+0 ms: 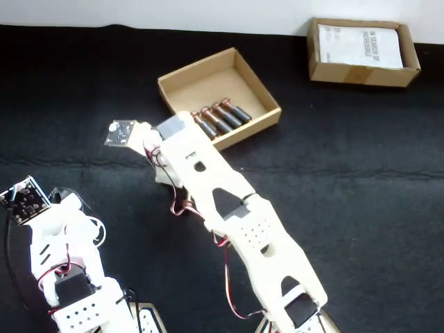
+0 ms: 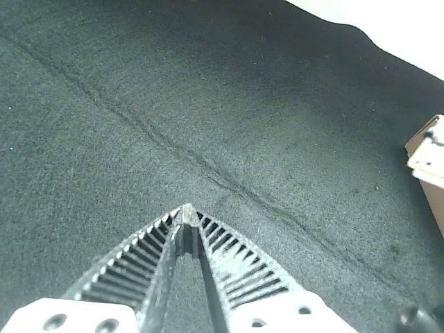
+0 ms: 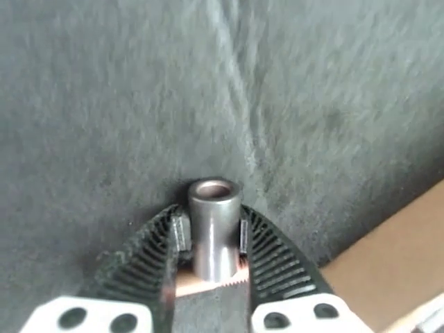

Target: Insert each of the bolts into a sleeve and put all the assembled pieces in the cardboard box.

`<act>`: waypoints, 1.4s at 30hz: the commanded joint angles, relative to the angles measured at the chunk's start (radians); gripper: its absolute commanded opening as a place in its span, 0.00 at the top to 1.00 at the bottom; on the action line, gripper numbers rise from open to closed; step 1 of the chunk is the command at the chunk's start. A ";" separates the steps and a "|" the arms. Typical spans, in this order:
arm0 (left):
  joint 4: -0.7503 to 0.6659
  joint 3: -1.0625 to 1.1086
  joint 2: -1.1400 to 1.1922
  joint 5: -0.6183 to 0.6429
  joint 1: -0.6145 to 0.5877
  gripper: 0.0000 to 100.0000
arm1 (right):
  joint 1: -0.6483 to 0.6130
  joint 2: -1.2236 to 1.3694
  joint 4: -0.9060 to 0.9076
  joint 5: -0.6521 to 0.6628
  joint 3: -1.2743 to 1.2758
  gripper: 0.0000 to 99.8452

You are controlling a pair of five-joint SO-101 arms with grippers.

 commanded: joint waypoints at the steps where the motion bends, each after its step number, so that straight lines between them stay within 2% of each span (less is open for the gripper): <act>1: 0.002 0.016 -0.012 0.002 -0.004 0.99 | 0.038 -0.021 0.091 0.005 -0.191 0.99; 4: 0.003 0.016 -0.010 0.002 -0.002 0.99 | 0.047 -0.021 0.160 -0.021 -0.331 0.99; 9: 0.005 0.016 -0.010 0.002 0.021 0.99 | 0.070 -0.021 0.239 -0.164 -0.527 0.99; 15: 0.014 0.016 -0.010 0.002 0.028 0.99 | 0.131 -0.021 0.242 -0.353 -0.765 0.99; 19: 0.075 0.016 -0.010 0.002 0.117 0.99 | 0.217 -0.024 0.243 -0.512 -0.851 0.99; 25: 0.103 0.016 -0.010 0.000 0.148 0.99 | 0.386 -0.125 0.245 -0.704 -0.852 0.99; 31: 0.106 0.016 -0.010 0.003 0.157 0.99 | 0.487 -0.283 0.246 -0.715 -0.851 0.99; 34: 0.163 0.016 -0.010 0.003 0.203 0.99 | 0.522 -0.395 0.246 -0.715 -0.820 0.99; 42: 0.218 0.016 -0.010 0.002 0.275 0.99 | 0.611 -0.892 0.245 -0.713 -0.306 0.99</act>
